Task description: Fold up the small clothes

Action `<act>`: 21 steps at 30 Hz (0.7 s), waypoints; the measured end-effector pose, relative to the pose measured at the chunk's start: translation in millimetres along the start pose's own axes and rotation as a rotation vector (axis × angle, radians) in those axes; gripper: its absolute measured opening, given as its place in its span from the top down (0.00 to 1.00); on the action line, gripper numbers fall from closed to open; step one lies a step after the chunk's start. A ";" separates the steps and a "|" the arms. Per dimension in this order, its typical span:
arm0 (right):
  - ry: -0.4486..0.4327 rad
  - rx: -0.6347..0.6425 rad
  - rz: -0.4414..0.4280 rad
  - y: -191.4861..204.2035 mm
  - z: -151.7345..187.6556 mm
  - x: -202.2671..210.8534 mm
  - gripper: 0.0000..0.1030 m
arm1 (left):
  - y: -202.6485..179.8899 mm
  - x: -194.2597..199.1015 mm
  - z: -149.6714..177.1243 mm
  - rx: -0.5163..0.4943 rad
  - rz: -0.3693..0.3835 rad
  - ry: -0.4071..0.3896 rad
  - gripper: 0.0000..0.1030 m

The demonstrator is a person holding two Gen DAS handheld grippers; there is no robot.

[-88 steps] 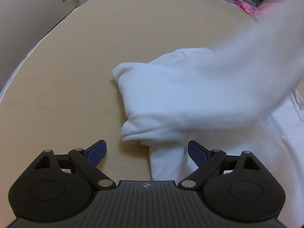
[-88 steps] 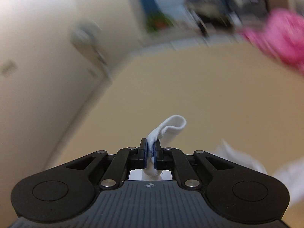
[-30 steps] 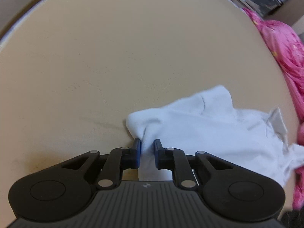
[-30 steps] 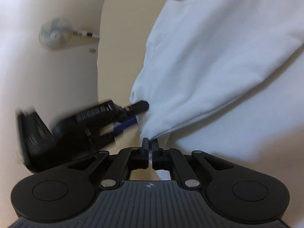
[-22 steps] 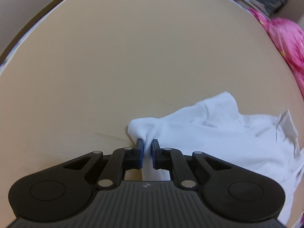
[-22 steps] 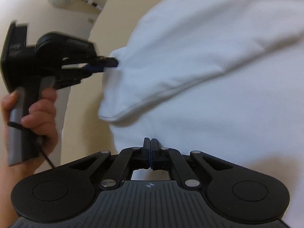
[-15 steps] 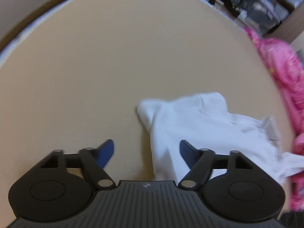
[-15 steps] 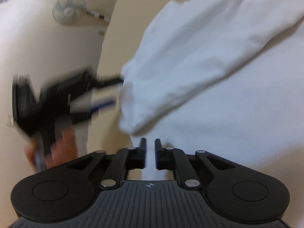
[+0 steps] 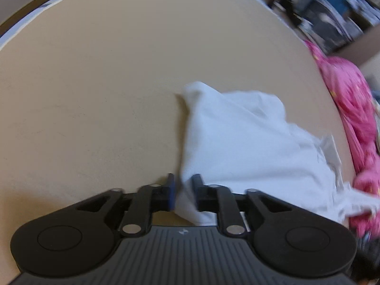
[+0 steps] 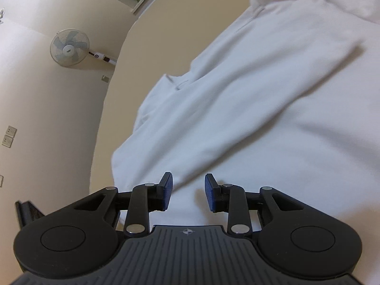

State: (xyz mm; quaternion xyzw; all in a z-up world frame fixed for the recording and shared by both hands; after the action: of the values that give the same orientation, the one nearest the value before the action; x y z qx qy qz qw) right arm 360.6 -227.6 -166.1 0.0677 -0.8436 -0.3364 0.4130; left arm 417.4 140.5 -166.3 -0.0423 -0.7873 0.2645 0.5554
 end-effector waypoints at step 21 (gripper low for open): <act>-0.283 0.101 0.334 -108.7 8.2 217.5 0.45 | -66.7 64.0 74.5 -0.296 -0.341 -0.156 0.15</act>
State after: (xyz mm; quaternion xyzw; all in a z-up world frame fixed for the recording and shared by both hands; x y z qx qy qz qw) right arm 195.4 -391.7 -95.8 -0.1002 -0.9084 -0.2269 0.3365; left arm 341.5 78.9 -99.0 0.0309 -0.8536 0.0510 0.5175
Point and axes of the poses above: each gripper's, at about its wrist camera, not at the fingertips, and x roughly against the way its jaws point, y to its left, z to its underside, the point moved 3 cm from there along -x, roughly the way its jaws point, and after that the axes turned 13 degrees about x, right-handed, at the moved point
